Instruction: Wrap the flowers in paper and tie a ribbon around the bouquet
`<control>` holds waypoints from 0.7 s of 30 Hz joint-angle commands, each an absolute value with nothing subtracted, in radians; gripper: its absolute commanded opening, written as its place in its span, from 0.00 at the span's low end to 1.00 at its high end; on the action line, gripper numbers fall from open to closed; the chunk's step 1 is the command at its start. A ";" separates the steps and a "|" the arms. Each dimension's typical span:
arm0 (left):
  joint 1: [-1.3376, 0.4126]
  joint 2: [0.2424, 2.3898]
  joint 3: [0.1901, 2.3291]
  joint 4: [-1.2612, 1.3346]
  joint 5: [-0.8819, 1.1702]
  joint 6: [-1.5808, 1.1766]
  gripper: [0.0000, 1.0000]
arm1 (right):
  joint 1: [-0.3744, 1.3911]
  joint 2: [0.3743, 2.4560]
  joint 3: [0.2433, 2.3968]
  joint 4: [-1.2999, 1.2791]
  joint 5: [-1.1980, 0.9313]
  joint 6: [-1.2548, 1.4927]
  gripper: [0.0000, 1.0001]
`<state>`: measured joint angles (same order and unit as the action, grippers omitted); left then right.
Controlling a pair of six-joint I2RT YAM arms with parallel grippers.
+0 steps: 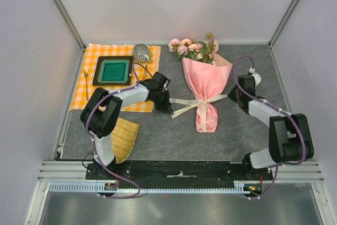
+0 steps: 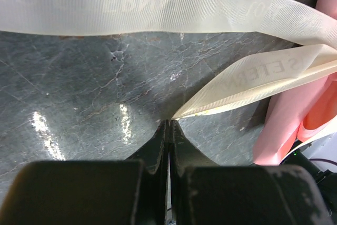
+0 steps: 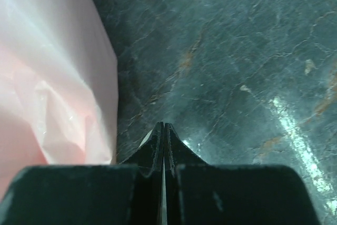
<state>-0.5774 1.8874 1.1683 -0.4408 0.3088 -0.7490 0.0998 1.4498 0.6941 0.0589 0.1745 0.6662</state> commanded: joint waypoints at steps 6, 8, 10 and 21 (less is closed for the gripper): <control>-0.560 1.838 1.144 -0.498 0.226 -0.756 0.02 | 0.006 1.548 0.670 0.156 0.198 0.698 0.00; -0.557 1.836 1.134 -0.508 0.198 -0.756 0.01 | -0.034 1.563 0.667 0.170 0.184 0.704 0.00; -0.552 1.830 1.115 -0.508 0.195 -0.759 0.02 | -0.057 1.581 0.667 0.186 0.181 0.707 0.00; -0.523 1.776 1.063 -0.499 0.155 -0.759 0.01 | -0.140 1.629 0.670 0.233 0.150 0.729 0.00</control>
<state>-0.5648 1.8305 1.1023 -0.3901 0.2836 -0.7685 -0.0658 1.6066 0.6701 0.1654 0.0250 0.7341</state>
